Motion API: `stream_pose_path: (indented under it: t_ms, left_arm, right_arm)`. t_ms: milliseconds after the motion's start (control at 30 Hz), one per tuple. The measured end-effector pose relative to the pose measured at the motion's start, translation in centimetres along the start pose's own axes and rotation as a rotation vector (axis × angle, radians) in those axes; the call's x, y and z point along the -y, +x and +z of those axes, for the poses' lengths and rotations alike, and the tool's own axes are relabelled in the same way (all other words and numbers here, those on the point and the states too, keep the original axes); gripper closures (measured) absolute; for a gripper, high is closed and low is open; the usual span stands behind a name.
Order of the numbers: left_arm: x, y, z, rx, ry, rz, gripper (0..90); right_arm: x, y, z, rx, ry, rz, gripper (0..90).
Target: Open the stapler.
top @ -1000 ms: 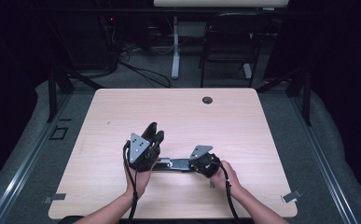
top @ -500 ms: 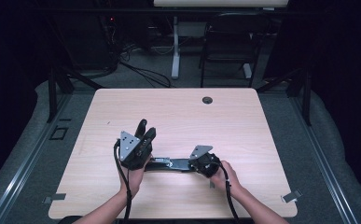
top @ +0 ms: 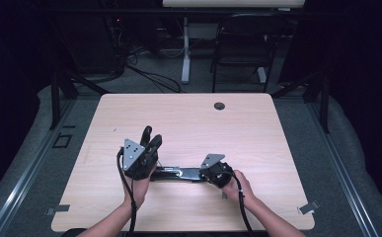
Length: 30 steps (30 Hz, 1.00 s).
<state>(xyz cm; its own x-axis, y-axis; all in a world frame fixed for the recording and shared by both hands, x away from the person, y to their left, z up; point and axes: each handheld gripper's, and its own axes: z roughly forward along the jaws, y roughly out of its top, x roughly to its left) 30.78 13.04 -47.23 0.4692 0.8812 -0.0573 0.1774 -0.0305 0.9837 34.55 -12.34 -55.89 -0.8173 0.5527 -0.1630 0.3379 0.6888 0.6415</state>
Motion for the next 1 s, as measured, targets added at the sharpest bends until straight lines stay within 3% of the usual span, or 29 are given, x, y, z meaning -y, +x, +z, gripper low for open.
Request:
stream_pose_path:
  t_ms: [1000]
  left_arm:
    - [-0.1, 1.8, -1.5, -0.077, -0.009, 0.000, 88.3]
  right_arm:
    - [0.0, 0.1, 0.0, 0.000, -0.002, 0.004, 90.0]
